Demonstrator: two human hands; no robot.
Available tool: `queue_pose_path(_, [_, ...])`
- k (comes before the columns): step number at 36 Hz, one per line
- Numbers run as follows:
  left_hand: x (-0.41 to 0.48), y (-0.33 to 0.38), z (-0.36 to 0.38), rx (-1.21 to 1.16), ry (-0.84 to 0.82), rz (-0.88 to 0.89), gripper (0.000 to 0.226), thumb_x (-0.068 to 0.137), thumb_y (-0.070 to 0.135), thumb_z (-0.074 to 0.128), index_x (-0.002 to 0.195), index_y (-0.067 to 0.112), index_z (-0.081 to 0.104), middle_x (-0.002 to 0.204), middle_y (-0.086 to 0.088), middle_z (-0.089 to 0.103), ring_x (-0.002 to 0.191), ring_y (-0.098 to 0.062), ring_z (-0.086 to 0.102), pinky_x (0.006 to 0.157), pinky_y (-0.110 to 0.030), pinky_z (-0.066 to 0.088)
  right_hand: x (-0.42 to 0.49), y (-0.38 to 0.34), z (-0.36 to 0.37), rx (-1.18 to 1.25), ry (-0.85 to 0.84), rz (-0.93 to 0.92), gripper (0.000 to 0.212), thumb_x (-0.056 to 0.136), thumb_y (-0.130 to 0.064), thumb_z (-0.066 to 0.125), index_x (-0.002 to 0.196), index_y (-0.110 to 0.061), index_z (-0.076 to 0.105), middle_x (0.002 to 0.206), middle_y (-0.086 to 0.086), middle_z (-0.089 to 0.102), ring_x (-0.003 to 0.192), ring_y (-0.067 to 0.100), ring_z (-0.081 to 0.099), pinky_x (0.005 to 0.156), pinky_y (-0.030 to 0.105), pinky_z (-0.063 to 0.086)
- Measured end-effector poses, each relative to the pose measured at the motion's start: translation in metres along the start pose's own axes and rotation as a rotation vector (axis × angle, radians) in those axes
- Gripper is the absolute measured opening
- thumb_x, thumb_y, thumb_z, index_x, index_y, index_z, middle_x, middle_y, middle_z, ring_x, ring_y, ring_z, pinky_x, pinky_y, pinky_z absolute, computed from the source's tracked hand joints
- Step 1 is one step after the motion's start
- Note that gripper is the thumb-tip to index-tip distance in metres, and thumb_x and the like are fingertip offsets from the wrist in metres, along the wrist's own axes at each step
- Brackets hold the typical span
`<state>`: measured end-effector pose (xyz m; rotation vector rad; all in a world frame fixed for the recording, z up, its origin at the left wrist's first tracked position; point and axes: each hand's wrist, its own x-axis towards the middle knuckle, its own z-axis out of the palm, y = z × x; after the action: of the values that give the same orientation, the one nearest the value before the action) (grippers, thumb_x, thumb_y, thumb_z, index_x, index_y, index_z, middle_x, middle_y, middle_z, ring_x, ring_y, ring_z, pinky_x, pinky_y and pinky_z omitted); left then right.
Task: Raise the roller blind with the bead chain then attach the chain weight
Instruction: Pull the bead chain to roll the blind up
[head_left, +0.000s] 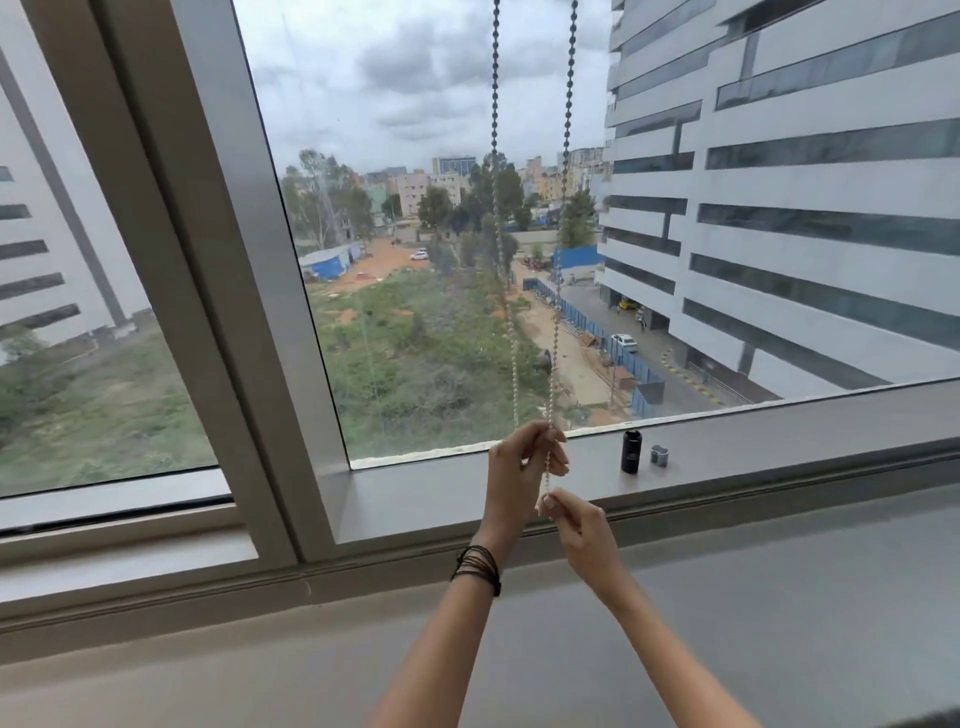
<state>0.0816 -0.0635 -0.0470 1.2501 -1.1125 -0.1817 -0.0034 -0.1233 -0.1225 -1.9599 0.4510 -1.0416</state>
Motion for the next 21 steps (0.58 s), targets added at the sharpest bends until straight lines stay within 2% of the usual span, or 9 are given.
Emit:
queue_pose_path(2, [-0.002, -0.003, 0.001, -0.020, -0.010, -0.016, 0.014, 0.094, 0.000, 0.048, 0.085, -0.003, 0.058, 0.064, -0.005, 0.060, 0.056, -0.012, 0.059, 0.059, -0.024, 0.054, -0.005, 0.002, 0.001, 0.017, 0.020, 0.022, 0.035, 0.093, 0.002, 0.046, 0.068, -0.023, 0.048, 0.067, -0.005, 0.060, 0.067, 0.019, 0.055, 0.067, 0.036, 0.045])
queue_pose_path(3, [-0.002, -0.003, 0.001, -0.029, -0.018, -0.021, 0.014, 0.094, 0.000, 0.048, 0.085, -0.001, 0.059, 0.064, -0.004, 0.060, 0.057, -0.014, 0.060, 0.059, -0.025, 0.054, -0.007, 0.003, 0.000, 0.022, 0.025, 0.027, 0.034, 0.094, 0.000, 0.046, 0.068, -0.023, 0.048, 0.067, -0.008, 0.062, 0.068, 0.022, 0.057, 0.069, 0.036, 0.047])
queue_pose_path(7, [-0.004, -0.003, 0.003, -0.069, -0.046, -0.037, 0.018, 0.095, 0.004, 0.049, 0.082, 0.011, 0.060, 0.062, 0.004, 0.061, 0.056, -0.013, 0.061, 0.059, -0.024, 0.054, -0.011, -0.002, -0.001, 0.052, -0.020, 0.066, 0.027, 0.097, -0.012, 0.043, 0.071, -0.012, 0.048, 0.075, -0.023, 0.068, 0.070, 0.005, 0.057, 0.071, 0.019, 0.044])
queue_pose_path(11, [-0.003, -0.003, 0.002, -0.082, -0.059, -0.052, 0.021, 0.095, 0.006, 0.049, 0.082, 0.017, 0.061, 0.061, 0.007, 0.062, 0.056, -0.012, 0.060, 0.058, -0.023, 0.053, -0.010, -0.005, -0.009, 0.114, -0.053, 0.112, 0.028, 0.097, -0.022, 0.042, 0.073, -0.012, 0.054, 0.081, -0.016, 0.071, 0.082, 0.003, 0.064, 0.074, 0.015, 0.047])
queue_pose_path(14, [-0.002, -0.004, 0.000, -0.071, -0.054, -0.049, 0.022, 0.095, 0.007, 0.049, 0.082, 0.019, 0.062, 0.062, 0.007, 0.062, 0.054, -0.012, 0.061, 0.057, -0.023, 0.053, -0.009, -0.005, -0.017, 0.165, 0.000, 0.163, 0.030, 0.100, -0.025, 0.034, 0.087, -0.011, 0.057, 0.089, -0.003, 0.074, 0.091, 0.011, 0.068, 0.078, 0.023, 0.052])
queue_pose_path(17, [-0.002, -0.005, -0.001, -0.060, -0.043, -0.044, 0.021, 0.096, 0.010, 0.049, 0.082, 0.019, 0.062, 0.062, 0.008, 0.063, 0.056, -0.014, 0.061, 0.058, -0.025, 0.053, -0.005, -0.007, -0.026, 0.185, 0.112, 0.188, 0.028, 0.101, -0.020, 0.030, 0.093, -0.012, 0.056, 0.094, 0.006, 0.072, 0.087, 0.017, 0.070, 0.075, 0.032, 0.050])
queue_pose_path(21, [-0.003, -0.002, 0.001, -0.050, -0.032, -0.039, 0.023, 0.096, 0.011, 0.049, 0.081, 0.023, 0.062, 0.063, 0.007, 0.063, 0.056, -0.012, 0.062, 0.057, -0.022, 0.051, 0.000, -0.012, -0.038, 0.169, 0.207, 0.179, 0.020, 0.100, -0.015, 0.036, 0.096, -0.009, 0.055, 0.090, 0.005, 0.068, 0.072, 0.012, 0.068, 0.063, 0.022, 0.052])
